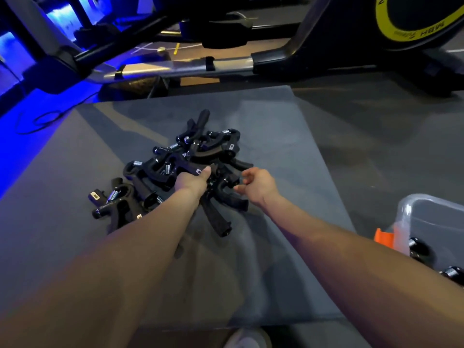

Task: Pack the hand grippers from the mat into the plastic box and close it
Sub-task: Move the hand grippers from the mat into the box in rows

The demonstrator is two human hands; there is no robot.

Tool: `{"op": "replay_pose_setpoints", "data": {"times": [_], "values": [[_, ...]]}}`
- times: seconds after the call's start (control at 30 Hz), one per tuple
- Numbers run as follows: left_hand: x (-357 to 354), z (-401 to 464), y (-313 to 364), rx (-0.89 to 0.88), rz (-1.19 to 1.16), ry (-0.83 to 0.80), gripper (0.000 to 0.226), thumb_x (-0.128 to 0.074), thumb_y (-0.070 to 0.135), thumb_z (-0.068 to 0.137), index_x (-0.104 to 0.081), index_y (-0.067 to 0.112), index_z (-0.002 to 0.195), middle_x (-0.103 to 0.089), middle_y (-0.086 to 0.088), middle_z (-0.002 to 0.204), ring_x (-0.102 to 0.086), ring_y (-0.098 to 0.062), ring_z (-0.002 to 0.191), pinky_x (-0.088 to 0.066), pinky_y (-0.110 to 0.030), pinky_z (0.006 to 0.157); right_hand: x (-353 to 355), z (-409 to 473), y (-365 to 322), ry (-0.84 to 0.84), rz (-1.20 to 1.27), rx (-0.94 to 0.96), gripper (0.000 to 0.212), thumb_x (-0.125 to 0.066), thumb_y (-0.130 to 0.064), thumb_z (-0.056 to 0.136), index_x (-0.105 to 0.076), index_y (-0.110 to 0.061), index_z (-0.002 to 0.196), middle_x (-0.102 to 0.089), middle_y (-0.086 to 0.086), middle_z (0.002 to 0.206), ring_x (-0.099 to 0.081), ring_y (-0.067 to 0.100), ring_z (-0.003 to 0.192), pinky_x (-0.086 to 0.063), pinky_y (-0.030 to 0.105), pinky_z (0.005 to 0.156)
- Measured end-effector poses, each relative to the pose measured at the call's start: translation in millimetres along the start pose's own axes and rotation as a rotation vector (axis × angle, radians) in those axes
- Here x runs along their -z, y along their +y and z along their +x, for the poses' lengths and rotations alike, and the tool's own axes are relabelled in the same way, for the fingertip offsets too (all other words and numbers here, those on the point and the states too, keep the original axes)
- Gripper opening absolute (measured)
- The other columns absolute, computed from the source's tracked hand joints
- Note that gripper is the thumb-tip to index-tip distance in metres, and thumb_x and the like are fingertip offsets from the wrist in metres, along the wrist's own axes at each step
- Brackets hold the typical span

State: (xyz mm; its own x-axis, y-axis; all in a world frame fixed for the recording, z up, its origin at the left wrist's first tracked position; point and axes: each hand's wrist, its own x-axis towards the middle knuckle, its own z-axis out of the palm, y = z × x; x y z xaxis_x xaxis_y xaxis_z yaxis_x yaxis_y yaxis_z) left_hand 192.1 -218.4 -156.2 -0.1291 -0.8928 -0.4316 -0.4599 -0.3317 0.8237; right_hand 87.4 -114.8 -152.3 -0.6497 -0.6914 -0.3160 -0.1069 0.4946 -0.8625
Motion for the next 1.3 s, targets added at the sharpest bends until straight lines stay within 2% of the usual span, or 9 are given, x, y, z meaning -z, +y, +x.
{"op": "replay_pose_setpoints", "data": {"times": [0.2,0.33,0.43,0.57,0.7,0.9,1.03,1.17,1.3], "values": [[-3.0,-11.9,9.2,0.121,-0.272,-0.042,0.017,-0.067,0.01,0.083,-0.058,0.002,0.095,-0.06,-0.006,0.086,-0.056,-0.015,0.063,-0.051,-0.02,0.06,12.0,-5.1,0.7,-0.011,0.021,0.009,0.042,-0.072,-0.005,0.079,-0.056,-0.001,0.117,-0.049,0.001,0.077,-0.048,0.017,0.085,-0.044,0.025,0.087],[5.0,-23.6,13.7,0.136,-0.376,-0.094,0.025,-0.066,0.005,0.083,-0.058,0.001,0.106,-0.061,-0.013,0.119,-0.059,-0.017,0.075,-0.049,-0.024,0.079,30.3,-9.8,0.1,0.009,0.055,-0.005,0.037,-0.07,-0.002,0.08,-0.056,0.0,0.115,-0.042,-0.004,0.065,-0.046,0.017,0.083,-0.041,0.019,0.068],[7.8,-40.4,24.7,0.097,-0.384,-0.163,0.022,-0.063,0.002,0.084,-0.06,-0.003,0.105,-0.063,-0.012,0.108,-0.059,-0.014,0.074,-0.05,-0.025,0.082,44.7,-15.0,-2.5,0.05,0.083,-0.001,0.034,-0.069,-0.003,0.081,-0.056,0.001,0.112,-0.044,-0.004,0.063,-0.047,0.018,0.083,-0.041,0.024,0.077],[-1.2,-72.8,39.1,-0.131,-0.195,-0.26,0.011,-0.064,0.003,0.084,-0.06,0.005,0.074,-0.06,-0.007,0.08,-0.059,-0.009,0.065,-0.053,-0.01,0.062,69.8,-32.1,-10.7,0.113,0.163,0.036,0.036,-0.066,-0.01,0.085,-0.056,0.0,0.119,-0.054,0.002,0.079,-0.05,0.016,0.087,-0.037,0.023,0.079],[-25.4,-105.5,47.6,-0.327,-0.026,-0.355,0.014,-0.072,0.009,0.078,-0.067,0.005,0.091,-0.064,0.002,0.069,-0.059,-0.008,0.062,-0.05,-0.021,0.071,101.9,-53.0,-13.1,0.184,0.261,0.062,0.036,-0.063,-0.014,0.088,-0.057,0.003,0.119,-0.054,0.008,0.095,-0.052,0.018,0.09,-0.04,0.027,0.08],[-82.2,-175.8,47.8,-0.522,0.134,-0.554,0.02,-0.071,0.004,0.078,-0.068,0.004,0.098,-0.066,-0.003,0.077,-0.054,0.0,0.061,-0.043,-0.015,0.067,158.2,-88.3,2.0,0.238,0.406,0.037,0.032,-0.06,-0.012,0.089,-0.057,0.004,0.117,-0.056,0.011,0.09,-0.05,0.014,0.065,-0.041,0.023,0.059],[-125.3,-215.7,46.6,-0.649,0.3,-0.559,0.008,-0.072,0.013,0.078,-0.067,0.013,0.084,-0.062,0.002,0.07,-0.049,-0.005,0.062,-0.037,-0.009,0.056,197.9,-103.9,22.4,0.326,0.364,0.011,0.008,-0.066,-0.009,0.084,-0.061,-0.007,0.078,-0.061,0.012,0.078,-0.057,0.024,0.077,-0.053,0.042,0.077],[-162.6,-247.5,43.6,-0.783,0.378,-0.56,0.008,-0.073,0.017,0.076,-0.069,0.011,0.081,-0.061,-0.001,0.068,-0.05,-0.013,0.065,-0.042,-0.028,0.067,239.4,-118.3,47.6,0.467,0.256,-0.087,0.017,-0.076,-0.02,0.074,-0.061,-0.015,0.068,-0.063,0.008,0.074,-0.058,0.023,0.072,-0.052,0.037,0.073],[-191.6,-280.3,41.2,-0.917,0.413,-0.583,0.018,-0.072,0.019,0.076,-0.056,0.02,0.067,-0.042,0.008,0.05,-0.035,-0.006,0.049,-0.029,-0.025,0.051,272.2,-136.9,64.4,0.615,0.286,-0.203,0.021,-0.079,-0.023,0.071,-0.065,-0.007,0.075,-0.065,0.01,0.075,-0.058,0.023,0.069,-0.051,0.034,0.07]]}}
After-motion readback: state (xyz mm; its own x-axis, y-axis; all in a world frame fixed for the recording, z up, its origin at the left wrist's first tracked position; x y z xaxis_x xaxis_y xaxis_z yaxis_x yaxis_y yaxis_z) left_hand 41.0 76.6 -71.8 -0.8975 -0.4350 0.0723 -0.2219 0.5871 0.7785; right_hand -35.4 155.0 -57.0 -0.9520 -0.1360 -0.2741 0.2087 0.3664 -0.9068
